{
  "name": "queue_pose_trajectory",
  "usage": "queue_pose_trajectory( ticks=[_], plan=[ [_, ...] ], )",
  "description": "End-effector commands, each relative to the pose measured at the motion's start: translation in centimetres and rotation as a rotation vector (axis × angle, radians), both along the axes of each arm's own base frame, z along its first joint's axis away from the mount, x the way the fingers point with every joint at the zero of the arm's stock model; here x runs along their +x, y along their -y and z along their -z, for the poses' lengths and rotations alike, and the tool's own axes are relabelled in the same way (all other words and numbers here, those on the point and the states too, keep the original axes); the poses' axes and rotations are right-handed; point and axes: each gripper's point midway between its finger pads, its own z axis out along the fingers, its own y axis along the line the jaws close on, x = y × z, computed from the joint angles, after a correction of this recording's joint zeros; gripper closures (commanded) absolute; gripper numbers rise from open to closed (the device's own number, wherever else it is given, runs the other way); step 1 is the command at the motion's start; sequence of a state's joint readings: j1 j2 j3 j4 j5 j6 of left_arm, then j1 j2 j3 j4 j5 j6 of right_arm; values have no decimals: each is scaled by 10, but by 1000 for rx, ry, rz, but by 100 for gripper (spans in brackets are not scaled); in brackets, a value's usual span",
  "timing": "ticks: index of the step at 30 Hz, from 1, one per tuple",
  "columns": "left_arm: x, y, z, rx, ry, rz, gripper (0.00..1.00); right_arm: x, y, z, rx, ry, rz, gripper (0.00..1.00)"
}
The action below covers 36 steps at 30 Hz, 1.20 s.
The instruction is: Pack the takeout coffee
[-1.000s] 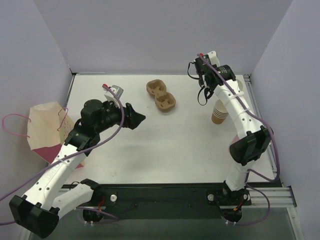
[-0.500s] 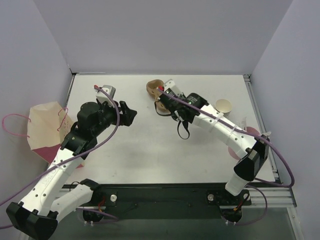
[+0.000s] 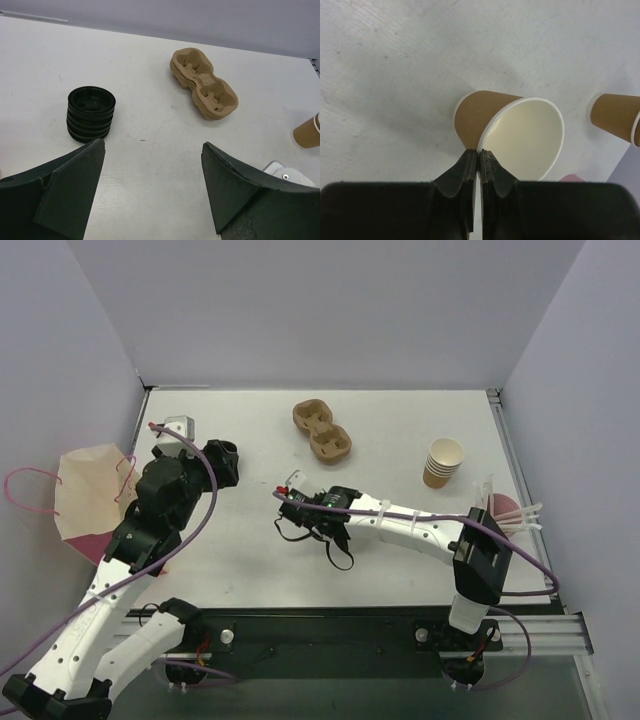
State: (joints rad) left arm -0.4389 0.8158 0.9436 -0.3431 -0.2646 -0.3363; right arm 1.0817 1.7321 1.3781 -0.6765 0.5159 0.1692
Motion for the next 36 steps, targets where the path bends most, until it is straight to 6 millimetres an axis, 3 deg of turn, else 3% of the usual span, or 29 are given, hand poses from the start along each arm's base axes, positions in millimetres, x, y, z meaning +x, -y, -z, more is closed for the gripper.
queue_pose_trajectory(
  ticks=[1, 14, 18, 22, 28, 29, 30, 31, 32, 33, 35, 36],
  plan=[
    [1, -17, -14, -20, 67, -88, 12, -13, -9, 13, 26, -19, -4, 97],
    [8, -18, 0, 25, 15, -106, 12, -18, -10, 33, 4, -54, -13, 91],
    [11, -17, 6, 46, 0, -100, 12, -24, -14, 21, 48, -54, -23, 77],
    [22, -14, 15, 102, -27, -93, 12, -34, -14, -4, 136, -58, -40, 73],
    [60, -13, 37, 185, -188, -65, 20, -51, -3, -43, 305, -51, -56, 72],
    [72, -20, 55, 218, -255, -81, 22, -54, -1, -52, 343, -39, -51, 71],
    [79, -26, 50, 234, -276, -107, 24, -56, 2, -54, 351, -35, -52, 72],
    [86, -31, 55, 251, -303, -127, 24, -57, 4, -57, 365, -27, -48, 71],
    [97, -37, 74, 288, -364, -138, 25, -59, 8, -66, 396, -10, -47, 72],
    [106, -43, 69, 296, -371, -152, 25, -61, 11, -66, 400, -6, -42, 72],
    [122, -48, 91, 346, -444, -153, 27, -63, 18, -75, 434, 18, -37, 72],
    [129, -46, 90, 355, -454, -143, 28, -65, 21, -75, 441, 21, -32, 72]
  ],
)
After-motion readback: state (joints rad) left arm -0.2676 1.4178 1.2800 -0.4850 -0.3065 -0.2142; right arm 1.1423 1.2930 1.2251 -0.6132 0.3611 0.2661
